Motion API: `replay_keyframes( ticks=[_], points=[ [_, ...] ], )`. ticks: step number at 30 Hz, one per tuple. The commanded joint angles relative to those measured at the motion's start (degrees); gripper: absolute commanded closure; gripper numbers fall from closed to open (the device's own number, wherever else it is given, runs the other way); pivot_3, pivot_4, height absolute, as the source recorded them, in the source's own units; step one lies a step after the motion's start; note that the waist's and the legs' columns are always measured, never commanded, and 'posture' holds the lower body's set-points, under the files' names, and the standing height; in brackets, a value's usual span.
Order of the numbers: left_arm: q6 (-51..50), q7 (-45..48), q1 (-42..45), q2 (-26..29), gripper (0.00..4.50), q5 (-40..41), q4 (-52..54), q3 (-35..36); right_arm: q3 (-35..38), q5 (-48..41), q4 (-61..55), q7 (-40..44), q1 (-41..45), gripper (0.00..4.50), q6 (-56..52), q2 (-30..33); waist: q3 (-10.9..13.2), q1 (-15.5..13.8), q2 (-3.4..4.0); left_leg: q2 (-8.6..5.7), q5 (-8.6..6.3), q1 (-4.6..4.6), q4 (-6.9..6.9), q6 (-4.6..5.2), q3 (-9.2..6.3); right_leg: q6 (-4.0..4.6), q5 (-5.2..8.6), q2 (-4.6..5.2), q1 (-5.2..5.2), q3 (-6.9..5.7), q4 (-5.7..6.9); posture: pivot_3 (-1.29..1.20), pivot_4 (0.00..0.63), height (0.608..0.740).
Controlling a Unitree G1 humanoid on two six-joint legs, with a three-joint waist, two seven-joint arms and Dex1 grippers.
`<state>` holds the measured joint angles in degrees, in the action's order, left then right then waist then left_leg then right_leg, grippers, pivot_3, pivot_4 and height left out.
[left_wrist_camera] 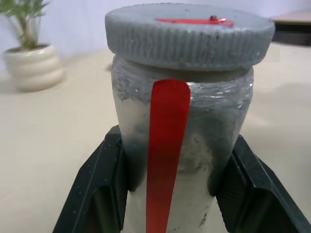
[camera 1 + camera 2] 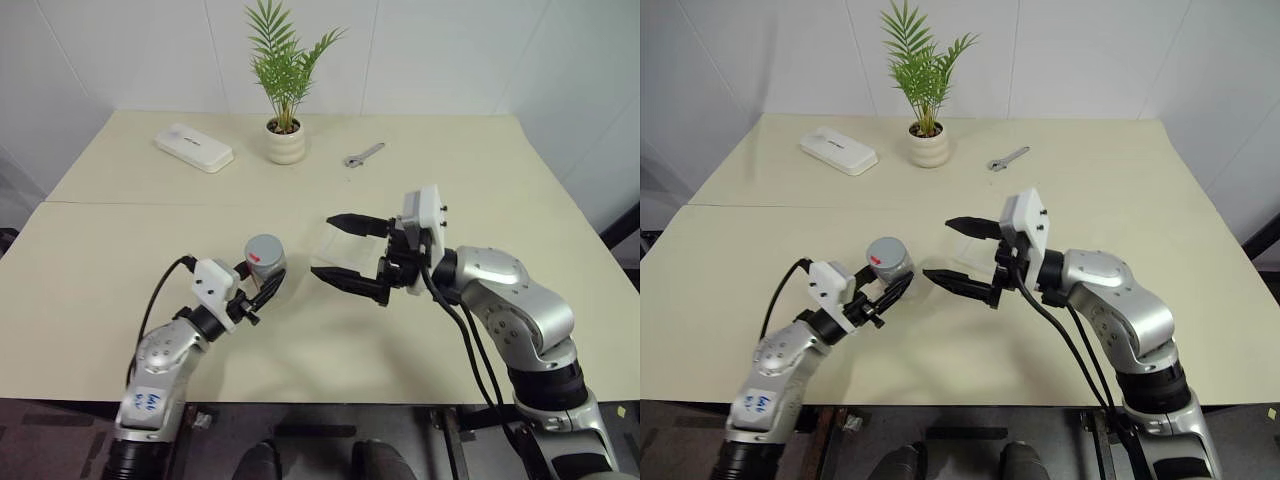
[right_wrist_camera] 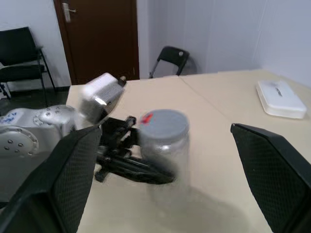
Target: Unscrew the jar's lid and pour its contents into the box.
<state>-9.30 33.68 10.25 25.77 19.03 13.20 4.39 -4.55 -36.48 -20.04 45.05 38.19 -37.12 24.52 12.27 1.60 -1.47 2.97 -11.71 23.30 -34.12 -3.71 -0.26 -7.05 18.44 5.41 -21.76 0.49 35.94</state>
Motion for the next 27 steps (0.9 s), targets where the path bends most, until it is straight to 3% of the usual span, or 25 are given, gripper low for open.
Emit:
replay_keyframes(
  ticks=[1, 7, 11, 25, 27],
  points=[
    [-1.71, 4.80, 2.65, 2.62, 2.55, 3.55, 1.45, 1.24, -1.34, -0.35, -0.92, -4.08, 3.00, 0.00, -3.60, -2.17, 0.00, -0.07, 0.00, 0.00, 0.00, 0.00, 0.01, 0.00, 0.00, 0.00, 0.00, 0.00, 0.00, 0.00, -0.03, 0.00, 0.150, 0.740],
    [-4.56, 6.52, 4.68, 2.50, 2.55, 5.18, 1.72, -0.07, -4.97, 2.39, -0.21, -7.52, 4.46, 0.00, -5.11, -6.19, 0.00, -0.12, 0.00, -0.01, -0.11, 0.20, 0.07, 0.03, 0.01, -0.03, 0.02, 0.02, -0.11, 0.00, -0.18, 0.00, 0.150, 0.740],
    [-5.19, 6.60, 5.21, 1.59, 2.55, 4.98, 1.83, -0.99, -7.09, 5.04, 1.07, -8.98, 4.52, 0.00, -4.55, -8.01, -0.01, -0.11, 0.00, -0.01, -0.03, 0.87, -0.10, 0.04, 0.00, -0.07, 0.00, -0.02, -0.86, 0.01, 0.17, 0.00, 0.150, 0.740],
    [-6.71, 4.73, 5.24, -0.60, 2.55, 4.96, 2.60, -0.83, -8.96, 10.63, 5.41, -9.00, 5.59, 0.00, -1.12, -11.42, -0.01, -0.02, 0.00, -0.01, 0.05, 0.84, -0.19, 0.02, -0.01, -0.08, -0.01, -0.05, -0.88, 0.03, 0.40, 0.00, 0.150, 0.740],
    [-7.14, 4.57, 5.10, -0.49, 2.55, 5.04, 3.13, -0.78, -8.87, 11.05, 5.82, -8.93, 5.68, 0.41, -0.69, -11.74, 0.00, -0.01, 0.00, -0.01, 0.05, 0.83, -0.19, 0.02, 0.00, -0.08, -0.01, -0.04, -0.88, 0.03, 0.41, 0.00, 0.150, 0.740]
  ],
)
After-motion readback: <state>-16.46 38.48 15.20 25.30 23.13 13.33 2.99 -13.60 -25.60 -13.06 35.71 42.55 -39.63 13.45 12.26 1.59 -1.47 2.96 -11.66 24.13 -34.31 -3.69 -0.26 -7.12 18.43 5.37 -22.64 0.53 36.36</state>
